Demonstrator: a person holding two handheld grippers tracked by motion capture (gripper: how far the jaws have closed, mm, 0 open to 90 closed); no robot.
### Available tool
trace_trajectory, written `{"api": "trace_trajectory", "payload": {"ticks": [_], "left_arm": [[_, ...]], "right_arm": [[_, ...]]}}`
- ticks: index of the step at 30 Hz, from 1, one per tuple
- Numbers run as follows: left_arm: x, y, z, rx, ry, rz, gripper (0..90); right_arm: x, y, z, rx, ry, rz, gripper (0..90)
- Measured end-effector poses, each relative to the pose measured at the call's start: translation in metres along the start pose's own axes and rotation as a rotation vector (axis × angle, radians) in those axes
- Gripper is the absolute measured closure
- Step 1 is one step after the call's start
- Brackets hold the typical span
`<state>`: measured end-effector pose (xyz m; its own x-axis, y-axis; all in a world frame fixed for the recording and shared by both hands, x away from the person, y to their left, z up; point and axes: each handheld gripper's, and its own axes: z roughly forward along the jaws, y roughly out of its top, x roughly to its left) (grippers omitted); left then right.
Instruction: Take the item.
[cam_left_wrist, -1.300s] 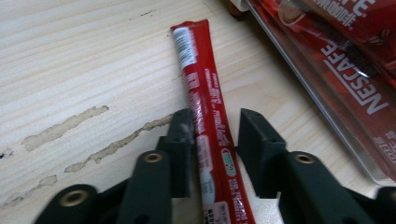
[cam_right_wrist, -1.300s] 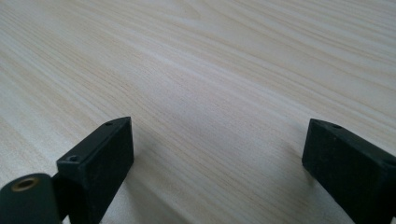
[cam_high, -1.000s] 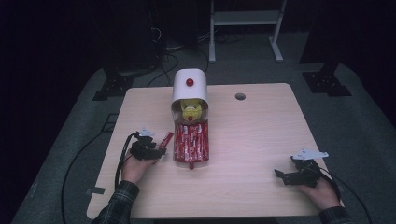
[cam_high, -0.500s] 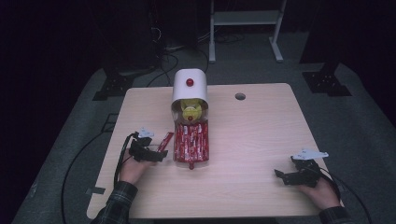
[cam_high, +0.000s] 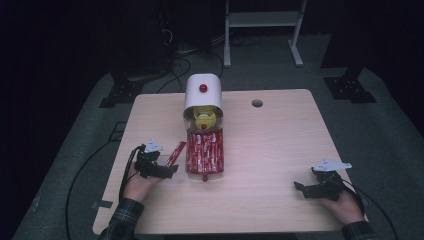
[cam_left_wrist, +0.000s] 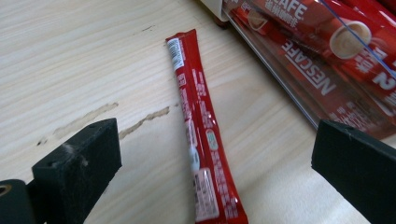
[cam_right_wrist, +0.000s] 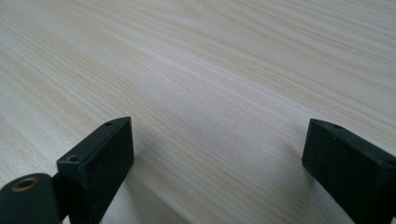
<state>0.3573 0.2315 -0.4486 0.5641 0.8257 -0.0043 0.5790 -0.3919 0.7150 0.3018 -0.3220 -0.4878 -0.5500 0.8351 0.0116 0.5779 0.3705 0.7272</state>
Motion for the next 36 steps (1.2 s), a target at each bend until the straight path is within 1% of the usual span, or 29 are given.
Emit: {"api": "trace_trajectory", "payload": {"ticks": [5, 8, 12, 20, 22, 27, 36], "left_arm": [[0.003, -0.007, -0.009, -0.012, 0.006, -0.008, 1.1], [0.004, -0.011, -0.012, -0.015, 0.007, -0.013, 1.1], [0.005, -0.02, -0.019, -0.01, 0.007, -0.02, 1.1], [0.008, -0.038, -0.027, 0.016, 0.011, -0.01, 1.1], [0.008, -0.042, -0.029, 0.019, 0.011, -0.012, 1.1], [0.007, -0.049, -0.03, 0.044, 0.013, 0.011, 1.1], [0.01, -0.059, -0.028, 0.071, -0.002, 0.013, 1.0]], "right_arm": [[0.0, 0.0, 0.0, 0.0, 0.0, 0.001, 7.8], [0.0, 0.0, 0.0, 0.0, 0.0, 0.0, 7.8], [0.0, 0.0, 0.0, 0.0, 0.0, 0.0, 7.8], [0.0, 0.0, 0.0, 0.0, 0.0, 0.0, 7.8], [0.0, 0.0, 0.0, -0.001, 0.0, 0.002, 7.8], [0.0, 0.0, 0.0, -0.001, 0.0, 0.001, 7.8], [0.0, 0.0, 0.0, -0.001, 0.0, 0.001, 7.8]]}}
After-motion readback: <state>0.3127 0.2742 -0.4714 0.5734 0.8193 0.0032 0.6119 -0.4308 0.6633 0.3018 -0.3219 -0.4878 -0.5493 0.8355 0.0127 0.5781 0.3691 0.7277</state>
